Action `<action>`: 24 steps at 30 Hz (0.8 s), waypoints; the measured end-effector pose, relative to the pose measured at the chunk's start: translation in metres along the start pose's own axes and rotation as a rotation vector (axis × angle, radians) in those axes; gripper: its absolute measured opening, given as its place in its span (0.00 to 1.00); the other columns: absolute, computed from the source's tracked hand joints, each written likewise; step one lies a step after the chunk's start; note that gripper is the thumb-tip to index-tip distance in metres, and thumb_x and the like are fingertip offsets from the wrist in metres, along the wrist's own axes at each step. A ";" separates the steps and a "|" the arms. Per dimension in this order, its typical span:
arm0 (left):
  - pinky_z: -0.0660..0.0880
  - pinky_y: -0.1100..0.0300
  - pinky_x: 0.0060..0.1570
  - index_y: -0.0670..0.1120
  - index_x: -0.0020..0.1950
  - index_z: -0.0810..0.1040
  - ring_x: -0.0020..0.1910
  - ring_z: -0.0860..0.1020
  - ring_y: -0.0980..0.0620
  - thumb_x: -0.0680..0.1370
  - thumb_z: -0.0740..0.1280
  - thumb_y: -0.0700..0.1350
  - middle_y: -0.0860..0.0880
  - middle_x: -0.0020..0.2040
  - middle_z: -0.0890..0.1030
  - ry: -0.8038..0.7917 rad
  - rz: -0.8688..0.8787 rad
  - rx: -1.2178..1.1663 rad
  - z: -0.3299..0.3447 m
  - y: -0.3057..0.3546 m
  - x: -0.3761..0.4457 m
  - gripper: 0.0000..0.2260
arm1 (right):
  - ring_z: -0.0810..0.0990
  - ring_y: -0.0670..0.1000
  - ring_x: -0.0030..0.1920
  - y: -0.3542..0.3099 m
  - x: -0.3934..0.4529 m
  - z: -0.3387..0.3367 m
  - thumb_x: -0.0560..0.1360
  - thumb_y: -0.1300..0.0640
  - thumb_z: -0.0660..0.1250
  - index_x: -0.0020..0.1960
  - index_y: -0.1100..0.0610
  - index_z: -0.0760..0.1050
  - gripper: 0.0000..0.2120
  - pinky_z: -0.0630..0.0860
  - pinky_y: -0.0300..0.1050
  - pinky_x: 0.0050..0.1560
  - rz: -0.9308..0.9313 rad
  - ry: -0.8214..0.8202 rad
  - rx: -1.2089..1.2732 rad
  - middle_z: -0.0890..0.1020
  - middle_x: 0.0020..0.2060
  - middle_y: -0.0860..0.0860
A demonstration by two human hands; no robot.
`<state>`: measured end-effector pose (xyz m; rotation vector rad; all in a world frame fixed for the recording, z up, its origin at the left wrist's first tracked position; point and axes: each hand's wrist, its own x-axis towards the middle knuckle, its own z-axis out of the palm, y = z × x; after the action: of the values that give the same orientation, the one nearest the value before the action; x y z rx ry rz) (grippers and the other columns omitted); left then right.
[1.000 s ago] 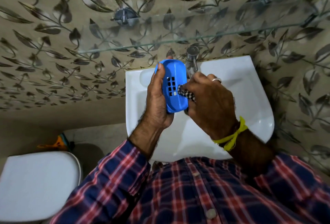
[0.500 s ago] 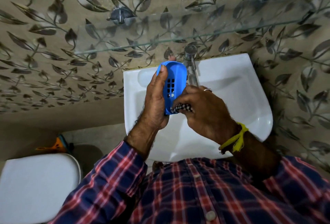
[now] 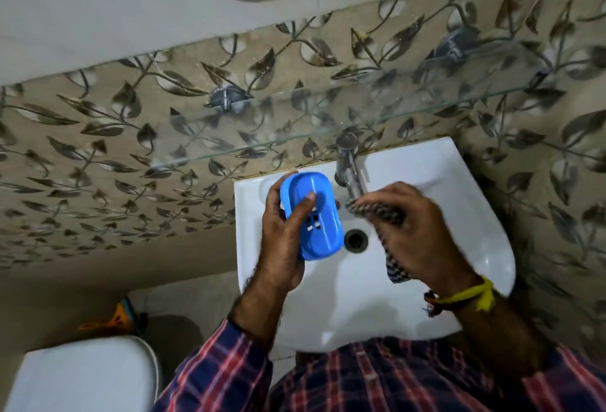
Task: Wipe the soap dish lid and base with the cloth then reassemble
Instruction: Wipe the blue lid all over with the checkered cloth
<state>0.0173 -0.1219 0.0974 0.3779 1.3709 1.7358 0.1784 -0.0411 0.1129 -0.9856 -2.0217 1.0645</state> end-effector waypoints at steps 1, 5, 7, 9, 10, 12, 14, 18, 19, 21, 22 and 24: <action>0.78 0.38 0.54 0.46 0.65 0.75 0.53 0.81 0.35 0.78 0.70 0.39 0.40 0.56 0.82 0.012 0.008 0.010 0.000 -0.002 0.000 0.16 | 0.83 0.45 0.47 0.004 0.001 -0.003 0.72 0.64 0.74 0.47 0.47 0.83 0.12 0.79 0.46 0.54 0.075 0.102 0.097 0.84 0.44 0.46; 0.82 0.51 0.41 0.43 0.63 0.76 0.41 0.83 0.47 0.79 0.68 0.37 0.45 0.47 0.84 0.045 -0.026 -0.011 0.009 -0.009 -0.007 0.12 | 0.83 0.43 0.40 -0.004 0.004 -0.001 0.72 0.66 0.74 0.47 0.50 0.83 0.12 0.80 0.38 0.45 0.288 0.107 0.489 0.87 0.40 0.45; 0.82 0.50 0.42 0.43 0.64 0.76 0.42 0.83 0.46 0.80 0.68 0.41 0.44 0.50 0.84 0.043 -0.060 0.017 0.015 -0.014 -0.007 0.13 | 0.84 0.46 0.42 -0.009 0.001 0.007 0.69 0.65 0.76 0.49 0.54 0.84 0.11 0.81 0.41 0.47 0.313 0.078 0.568 0.87 0.43 0.49; 0.80 0.50 0.43 0.47 0.64 0.77 0.42 0.82 0.47 0.80 0.69 0.43 0.44 0.49 0.84 0.048 -0.099 0.112 0.016 -0.015 -0.007 0.12 | 0.85 0.52 0.46 -0.013 -0.003 0.012 0.69 0.64 0.77 0.51 0.56 0.84 0.11 0.83 0.52 0.51 0.356 0.056 0.640 0.87 0.46 0.53; 0.79 0.52 0.41 0.48 0.63 0.78 0.40 0.81 0.48 0.80 0.68 0.43 0.46 0.46 0.84 0.038 -0.116 0.153 0.015 -0.015 -0.007 0.11 | 0.85 0.53 0.45 -0.014 -0.004 0.013 0.70 0.64 0.76 0.51 0.56 0.84 0.11 0.83 0.56 0.52 0.372 0.032 0.656 0.87 0.47 0.54; 0.76 0.58 0.35 0.48 0.59 0.80 0.36 0.78 0.51 0.82 0.65 0.45 0.48 0.42 0.82 -0.001 -0.141 0.174 0.012 -0.013 -0.006 0.08 | 0.84 0.52 0.43 -0.017 -0.003 0.014 0.71 0.64 0.75 0.51 0.55 0.84 0.10 0.83 0.53 0.48 0.366 -0.034 0.642 0.87 0.46 0.53; 0.74 0.60 0.31 0.46 0.57 0.80 0.35 0.78 0.51 0.82 0.64 0.48 0.48 0.42 0.82 -0.021 -0.180 0.143 0.010 -0.014 -0.007 0.09 | 0.84 0.47 0.41 -0.021 -0.002 0.014 0.71 0.66 0.74 0.50 0.54 0.84 0.10 0.81 0.44 0.43 0.296 -0.079 0.645 0.88 0.43 0.50; 0.78 0.58 0.34 0.43 0.57 0.77 0.33 0.81 0.51 0.82 0.62 0.53 0.46 0.38 0.83 -0.011 -0.174 0.051 0.011 -0.019 -0.008 0.14 | 0.83 0.44 0.49 -0.021 0.010 0.017 0.73 0.65 0.74 0.51 0.54 0.84 0.10 0.80 0.43 0.54 0.021 0.058 0.239 0.86 0.47 0.47; 0.77 0.60 0.30 0.43 0.55 0.77 0.29 0.79 0.52 0.83 0.61 0.51 0.48 0.34 0.81 -0.012 -0.165 0.036 0.011 -0.018 -0.009 0.12 | 0.83 0.45 0.51 -0.020 0.015 0.018 0.73 0.63 0.73 0.53 0.54 0.84 0.10 0.79 0.45 0.56 -0.085 0.062 0.067 0.85 0.48 0.48; 0.72 0.64 0.25 0.45 0.52 0.78 0.24 0.75 0.55 0.85 0.58 0.49 0.50 0.30 0.78 -0.003 -0.173 0.010 0.011 -0.019 -0.011 0.11 | 0.81 0.48 0.53 -0.021 0.024 0.020 0.73 0.62 0.72 0.54 0.52 0.84 0.12 0.77 0.46 0.57 -0.229 -0.024 -0.167 0.84 0.51 0.47; 0.70 0.65 0.24 0.46 0.51 0.78 0.23 0.74 0.56 0.85 0.58 0.48 0.51 0.29 0.78 0.004 -0.181 0.002 0.011 -0.020 -0.012 0.11 | 0.80 0.49 0.53 -0.023 0.028 0.020 0.73 0.64 0.71 0.55 0.51 0.84 0.14 0.75 0.45 0.56 -0.270 -0.085 -0.239 0.84 0.51 0.46; 0.68 0.66 0.23 0.47 0.50 0.78 0.23 0.72 0.56 0.85 0.59 0.48 0.51 0.30 0.76 0.015 -0.184 0.016 0.008 -0.021 -0.011 0.10 | 0.78 0.47 0.51 -0.029 0.034 0.018 0.72 0.65 0.68 0.54 0.50 0.84 0.16 0.71 0.41 0.53 -0.311 -0.174 -0.324 0.84 0.50 0.45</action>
<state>0.0390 -0.1251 0.0843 0.2398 1.3856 1.5809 0.1372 -0.0314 0.1356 -0.7149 -2.4475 0.6890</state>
